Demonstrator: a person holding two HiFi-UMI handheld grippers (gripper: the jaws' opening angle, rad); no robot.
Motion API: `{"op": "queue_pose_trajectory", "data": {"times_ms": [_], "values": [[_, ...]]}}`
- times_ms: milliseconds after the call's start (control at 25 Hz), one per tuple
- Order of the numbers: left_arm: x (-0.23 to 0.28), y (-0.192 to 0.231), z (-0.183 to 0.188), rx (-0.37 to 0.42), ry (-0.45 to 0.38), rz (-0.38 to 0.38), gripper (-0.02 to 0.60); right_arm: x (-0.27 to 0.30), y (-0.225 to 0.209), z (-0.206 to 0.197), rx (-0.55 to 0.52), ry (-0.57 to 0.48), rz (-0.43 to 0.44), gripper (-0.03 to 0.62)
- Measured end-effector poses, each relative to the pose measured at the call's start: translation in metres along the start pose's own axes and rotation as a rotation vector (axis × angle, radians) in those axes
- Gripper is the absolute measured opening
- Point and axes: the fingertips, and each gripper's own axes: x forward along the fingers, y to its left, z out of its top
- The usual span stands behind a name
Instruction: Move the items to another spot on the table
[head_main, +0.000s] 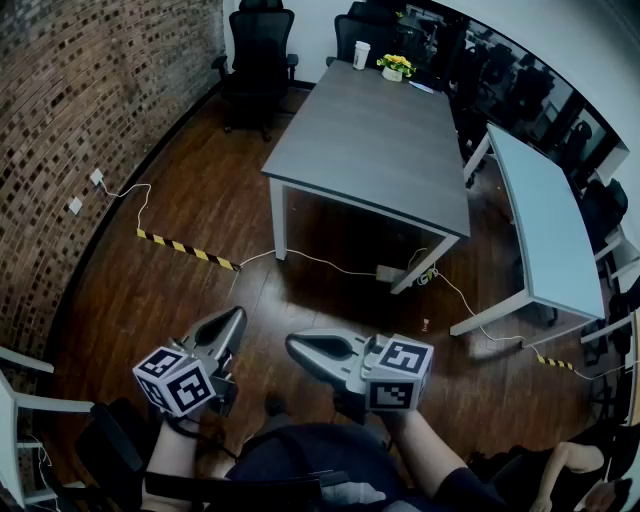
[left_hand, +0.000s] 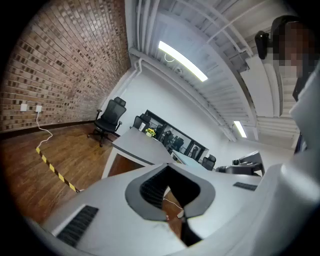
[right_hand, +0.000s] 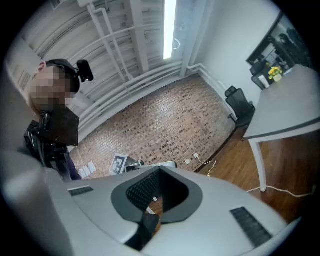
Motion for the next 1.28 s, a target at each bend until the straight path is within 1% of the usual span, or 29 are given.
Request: {"op": "queue_pose_trajectory", "data": {"times_ms": [120,200,320,400,560,680,760,880,1000,1120,1280], "values": [[-0.016,0.034,0.025,0.013,-0.034,0.014,0.003,0.046,0.005,0.006,-0.089,0.04,0.015,-0.015],[-0.026,0.051,0.031,0.018,-0.047,0.031,0.003,0.068,0.005,0.006,-0.122,0.083,0.008,-0.015],[-0.03,0.069,0.035,0.005,-0.061,0.053,0.003,0.091,0.001,0.008,-0.164,0.113,0.041,-0.015],[-0.03,0.078,0.04,0.009,-0.069,0.064,0.003,0.104,-0.006,0.011,-0.173,0.12,0.056,-0.015],[-0.022,0.097,0.049,0.033,-0.075,0.096,0.005,0.12,-0.027,0.018,-0.137,0.112,0.078,-0.015],[-0.005,0.109,0.058,0.05,-0.069,0.133,0.004,0.124,-0.059,0.023,-0.111,0.116,0.098,-0.015],[0.012,0.121,0.067,0.067,-0.054,0.16,0.005,0.13,-0.086,0.034,-0.09,0.103,0.103,-0.015],[0.046,0.136,0.083,0.092,-0.032,0.211,0.005,0.134,-0.123,0.06,-0.052,0.09,0.131,-0.015],[0.084,0.141,0.111,0.114,-0.024,0.253,0.005,0.132,-0.158,0.095,-0.03,0.062,0.166,-0.015],[0.116,0.137,0.129,0.108,-0.03,0.269,0.005,0.128,-0.183,0.119,-0.019,0.063,0.216,-0.015],[0.15,0.142,0.138,0.104,-0.006,0.271,0.005,0.131,-0.208,0.141,-0.025,0.053,0.258,-0.015]]}}
